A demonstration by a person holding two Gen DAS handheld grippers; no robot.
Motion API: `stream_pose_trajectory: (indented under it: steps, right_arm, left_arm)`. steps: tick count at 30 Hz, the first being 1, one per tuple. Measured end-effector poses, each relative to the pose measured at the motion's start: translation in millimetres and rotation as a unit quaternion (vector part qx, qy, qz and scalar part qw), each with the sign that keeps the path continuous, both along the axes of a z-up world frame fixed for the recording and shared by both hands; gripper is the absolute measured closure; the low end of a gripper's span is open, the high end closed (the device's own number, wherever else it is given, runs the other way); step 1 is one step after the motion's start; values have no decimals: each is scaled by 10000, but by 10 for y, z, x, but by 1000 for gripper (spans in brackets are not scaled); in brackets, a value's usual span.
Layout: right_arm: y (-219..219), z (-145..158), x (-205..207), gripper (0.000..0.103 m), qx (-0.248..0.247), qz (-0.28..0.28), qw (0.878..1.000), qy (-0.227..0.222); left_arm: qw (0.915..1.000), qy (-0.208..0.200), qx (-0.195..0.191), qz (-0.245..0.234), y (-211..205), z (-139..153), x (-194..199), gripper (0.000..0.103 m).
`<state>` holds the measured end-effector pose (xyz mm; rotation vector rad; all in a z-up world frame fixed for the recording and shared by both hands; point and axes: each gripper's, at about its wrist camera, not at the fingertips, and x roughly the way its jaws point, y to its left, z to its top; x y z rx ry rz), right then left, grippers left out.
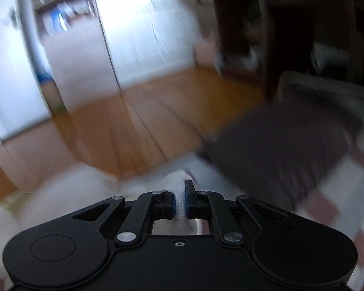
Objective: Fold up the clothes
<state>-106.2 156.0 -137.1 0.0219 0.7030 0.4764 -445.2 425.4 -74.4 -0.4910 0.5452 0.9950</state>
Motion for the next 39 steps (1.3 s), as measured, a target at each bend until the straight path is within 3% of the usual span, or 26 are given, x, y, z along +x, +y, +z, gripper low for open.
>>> stream_pose_trajectory:
  steps: [4, 8, 11, 14, 17, 20, 24, 26, 29, 32, 35, 39]
  right_arm:
    - [10, -130, -34, 94, -318, 235, 9992, -86]
    - [60, 116, -72, 94, -132, 443, 9983, -350]
    - [96, 248, -213, 94, -193, 654, 9963, -517]
    - [37, 233, -274, 94, -212, 765, 9958, -463]
    - [41, 69, -254, 94, -371, 771, 9961, -199]
    - [24, 96, -340, 94, -479, 1038, 9921, -526]
    - [-188, 326, -279, 94, 157, 979, 9937, -514]
    - [-292, 397, -208, 94, 414, 850, 9948, -368]
    - [-349, 385, -127, 94, 210, 804, 9965, -96]
    - [-297, 84, 18, 94, -612, 523, 9930, 867]
    - [-420, -252, 94, 94, -764, 281, 9850, 1525]
    - [-536, -435, 121, 91, -855, 338, 9793, 1802]
  left_arm:
    - [9988, 275, 365, -196, -9, 27, 247, 96]
    - [9966, 54, 772, -289, 165, 360, 289, 96]
    - [9935, 148, 1094, -291, 78, 531, 323, 96]
    - [9943, 95, 983, -414, -64, 499, 380, 96]
    - [9937, 313, 926, -545, -99, 417, 486, 96]
    - [9934, 251, 1077, -311, -147, 598, 425, 96]
    - [9903, -355, 1334, 142, -378, 988, 161, 96]
    - [9884, -297, 1479, 186, -495, 1087, 96, 96]
    - [9936, 168, 1119, -11, -533, 998, 83, 96]
    - [9985, 481, 218, -126, -456, 668, 13, 96]
    - [9951, 720, -654, -148, -386, 336, -115, 96]
    - [9924, 930, -790, -142, -514, 234, -282, 90]
